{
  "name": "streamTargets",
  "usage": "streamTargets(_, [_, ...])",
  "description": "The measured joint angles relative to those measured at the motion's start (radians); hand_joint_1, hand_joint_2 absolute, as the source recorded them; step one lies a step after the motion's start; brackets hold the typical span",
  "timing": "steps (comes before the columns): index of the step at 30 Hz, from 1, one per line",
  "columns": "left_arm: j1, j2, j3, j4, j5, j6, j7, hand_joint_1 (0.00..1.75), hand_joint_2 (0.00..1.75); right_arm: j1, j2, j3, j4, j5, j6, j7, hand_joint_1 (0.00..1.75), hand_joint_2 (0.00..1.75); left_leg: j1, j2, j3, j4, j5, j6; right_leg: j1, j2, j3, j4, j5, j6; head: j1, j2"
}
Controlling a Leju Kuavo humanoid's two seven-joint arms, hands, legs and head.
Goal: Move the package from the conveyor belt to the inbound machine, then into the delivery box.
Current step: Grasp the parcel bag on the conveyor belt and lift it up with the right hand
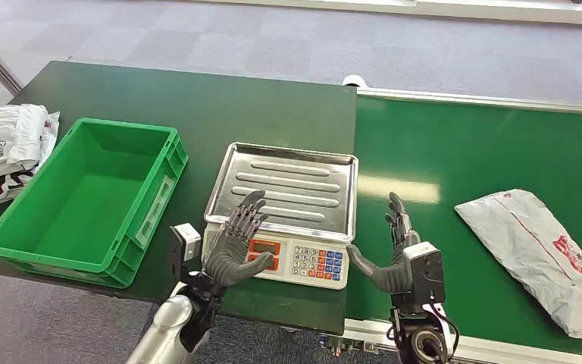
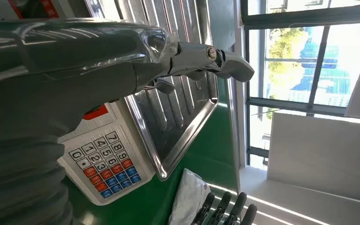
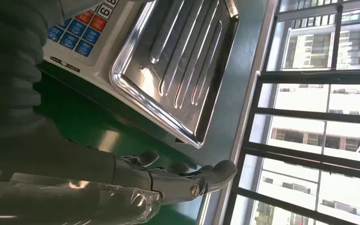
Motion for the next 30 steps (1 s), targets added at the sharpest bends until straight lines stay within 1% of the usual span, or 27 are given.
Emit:
streamTargets(6, [0.0, 0.002, 0.001, -0.001, 0.0, 0.008, 0.0, 0.0, 1.75, -0.022, 0.0, 0.0, 0.02, 0.003, -0.004, 0.003, 0.0, 1.75, 0.0, 0.0, 0.0, 0.0, 0.0, 0.0, 0.0, 0.0, 0.0, 0.0, 0.0, 0.0, 0.0, 0.0])
streamTargets(9, [0.001, 0.003, 0.006, -0.006, 0.001, 0.013, 0.002, 0.0, 1.75, -0.044, 0.0, -0.001, 0.043, 0.012, -0.031, 0.015, 0.0, 1.75, 0.0, 0.0, 0.0, 0.0, 0.0, 0.0, 0.0, 0.0, 0.0, 0.0, 0.0, 0.0, 0.0, 0.0])
streamTargets(11, [0.003, 0.005, 0.014, -0.015, 0.002, 0.019, 0.006, 0.0, 1.75, -0.062, -0.003, -0.007, 0.067, 0.021, -0.064, 0.02, 0.0, 1.75, 0.0, 0.0, 0.0, 0.0, 0.0, 0.0, 0.0, 0.0, 0.0, 0.0, 0.0, 0.0, 0.0, 0.0])
streamTargets(15, [0.013, 0.011, 0.027, -0.037, 0.003, 0.03, 0.014, 0.0, 1.75, -0.103, -0.016, -0.048, 0.118, 0.035, -0.122, 0.019, 0.0, 1.75, 0.0, 0.0, 0.0, 0.0, 0.0, 0.0, 0.0, 0.0, 0.0, 0.0, 0.0, 0.0, 0.0, 0.0])
streamTargets(18, [0.021, 0.015, 0.036, -0.047, 0.003, 0.03, 0.016, 0.0, 1.75, -0.121, -0.026, -0.077, 0.142, 0.036, -0.131, 0.017, 0.0, 1.75, 0.0, 0.0, 0.0, 0.0, 0.0, 0.0, 0.0, 0.0, 0.0, 0.0, 0.0, 0.0, 0.0, 0.0])
streamTargets(23, [0.024, 0.018, 0.042, -0.051, 0.003, 0.031, 0.016, 0.0, 1.75, -0.129, -0.03, -0.098, 0.162, 0.043, -0.138, 0.016, 0.0, 1.75, 0.0, 0.0, 0.0, 0.0, 0.0, 0.0, 0.0, 0.0, 0.0, 0.0, 0.0, 0.0, 0.0, 0.0])
streamTargets(24, [0.025, 0.018, 0.042, -0.051, 0.003, 0.031, 0.016, 0.0, 1.75, -0.13, -0.031, -0.102, 0.164, 0.051, -0.154, 0.016, 0.0, 1.75, 0.0, 0.0, 0.0, 0.0, 0.0, 0.0, 0.0, 0.0, 0.0, 0.0, 0.0, 0.0, 0.0, 0.0])
streamTargets(26, [0.025, 0.019, 0.043, -0.051, 0.003, 0.032, 0.016, 0.0, 1.75, -0.131, -0.033, -0.118, 0.169, 0.088, -0.219, 0.024, 0.0, 1.75, 0.0, 0.0, 0.0, 0.0, 0.0, 0.0, 0.0, 0.0, 0.0, 0.0, 0.0, 0.0, 0.0, 0.0])
streamTargets(28, [0.028, 0.019, 0.047, -0.052, 0.003, 0.033, 0.016, 0.0, 1.75, -0.135, -0.041, -0.15, 0.178, 0.157, -0.304, 0.041, 0.0, 1.75, 0.0, 0.0, 0.0, 0.0, 0.0, 0.0, 0.0, -0.001, 0.0, 0.0, 0.0, 0.0, 0.0, 0.0])
streamTargets(30, [0.032, 0.018, 0.053, -0.056, 0.002, 0.031, 0.016, 0.0, 1.75, -0.142, -0.051, -0.194, 0.192, 0.225, -0.37, 0.06, 0.0, 1.75, 0.0, 0.0, 0.0, 0.0, 0.0, 0.0, 0.0, -0.001, 0.0, 0.0, 0.0, 0.0, 0.0, 0.0])
